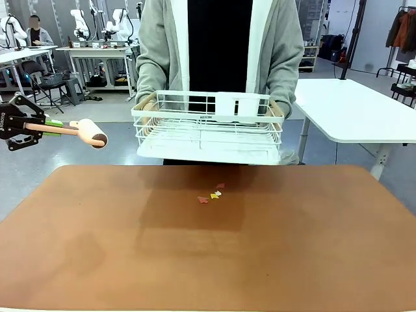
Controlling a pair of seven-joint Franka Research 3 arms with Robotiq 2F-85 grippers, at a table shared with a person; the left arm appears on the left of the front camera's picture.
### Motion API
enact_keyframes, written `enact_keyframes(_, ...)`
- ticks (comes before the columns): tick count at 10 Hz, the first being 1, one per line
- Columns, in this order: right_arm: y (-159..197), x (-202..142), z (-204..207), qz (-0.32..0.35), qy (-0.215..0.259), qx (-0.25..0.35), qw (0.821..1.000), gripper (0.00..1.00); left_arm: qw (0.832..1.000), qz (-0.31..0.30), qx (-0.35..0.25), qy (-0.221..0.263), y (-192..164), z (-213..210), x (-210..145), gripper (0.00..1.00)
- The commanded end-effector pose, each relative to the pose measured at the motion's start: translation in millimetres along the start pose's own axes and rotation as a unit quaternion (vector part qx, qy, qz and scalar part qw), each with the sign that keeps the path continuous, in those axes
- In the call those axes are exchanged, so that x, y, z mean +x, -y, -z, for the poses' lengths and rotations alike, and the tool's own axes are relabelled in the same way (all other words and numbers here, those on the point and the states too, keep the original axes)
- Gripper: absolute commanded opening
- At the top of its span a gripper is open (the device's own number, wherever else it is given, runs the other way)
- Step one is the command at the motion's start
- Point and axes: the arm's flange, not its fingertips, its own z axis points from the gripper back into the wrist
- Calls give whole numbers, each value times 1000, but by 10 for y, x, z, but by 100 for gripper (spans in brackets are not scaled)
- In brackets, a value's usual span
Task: Clean the table.
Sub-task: Clean the table with the Lint Roller when the human lifts the Dish drying rack.
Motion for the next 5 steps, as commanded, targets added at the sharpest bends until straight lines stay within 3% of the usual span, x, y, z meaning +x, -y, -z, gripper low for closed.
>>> enact_keyframes(1,-16,-18,4,-10,2,7,1000,100,1000,-1,-3,-1,-2,-3,2,0)
enact_keyframes(5,-16,-18,4,-10,2,7,1000,100,1000,-1,-3,-1,-2,-3,2,0)
